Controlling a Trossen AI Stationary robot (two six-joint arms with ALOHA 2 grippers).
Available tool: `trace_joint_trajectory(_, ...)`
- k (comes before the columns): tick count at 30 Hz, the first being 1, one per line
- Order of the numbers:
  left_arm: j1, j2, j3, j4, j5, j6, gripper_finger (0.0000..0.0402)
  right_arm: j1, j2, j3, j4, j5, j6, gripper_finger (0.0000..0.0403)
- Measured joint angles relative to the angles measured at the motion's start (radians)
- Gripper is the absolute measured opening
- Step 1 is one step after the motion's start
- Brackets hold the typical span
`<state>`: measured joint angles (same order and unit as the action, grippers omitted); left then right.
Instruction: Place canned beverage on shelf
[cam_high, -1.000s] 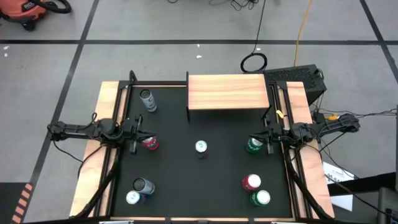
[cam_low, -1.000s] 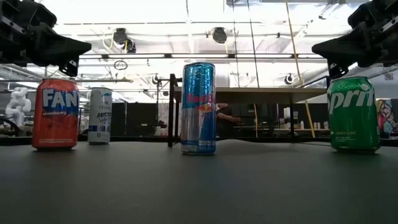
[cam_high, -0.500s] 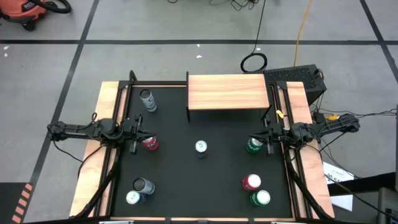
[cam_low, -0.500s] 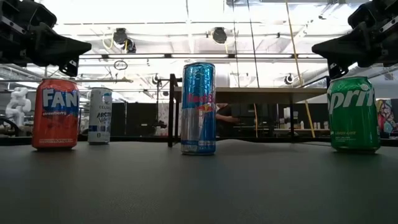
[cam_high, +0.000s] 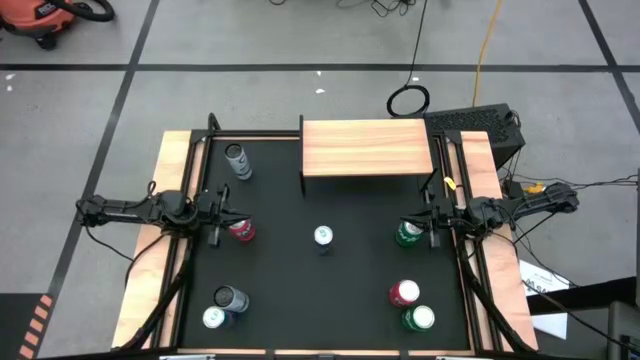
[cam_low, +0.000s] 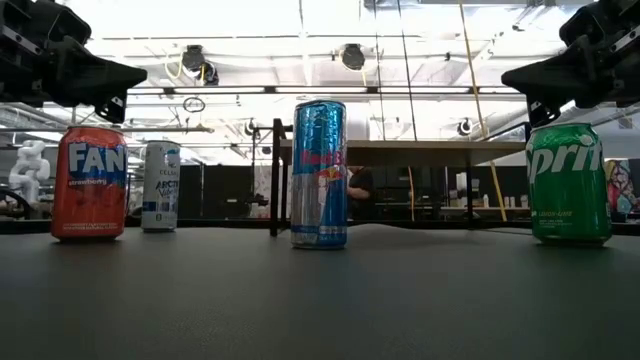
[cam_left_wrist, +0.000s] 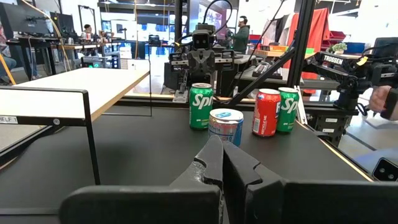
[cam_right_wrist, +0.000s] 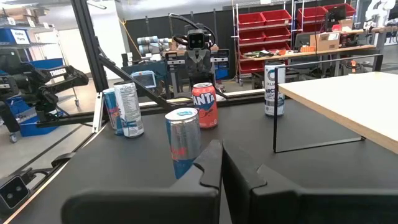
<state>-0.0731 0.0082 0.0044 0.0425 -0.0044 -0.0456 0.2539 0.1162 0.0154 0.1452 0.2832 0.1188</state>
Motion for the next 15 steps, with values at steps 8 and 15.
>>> trace_joint_trajectory(8,0.0,0.0,0.0,0.001,0.0,0.002,0.0,0.0,0.0,0.0,0.064,0.001,0.0,0.0)
trace_joint_trajectory(15,0.0,0.0,0.0,0.001,-0.011,0.002,0.0,0.0,0.001,0.01,0.144,0.078,-0.003,0.0)
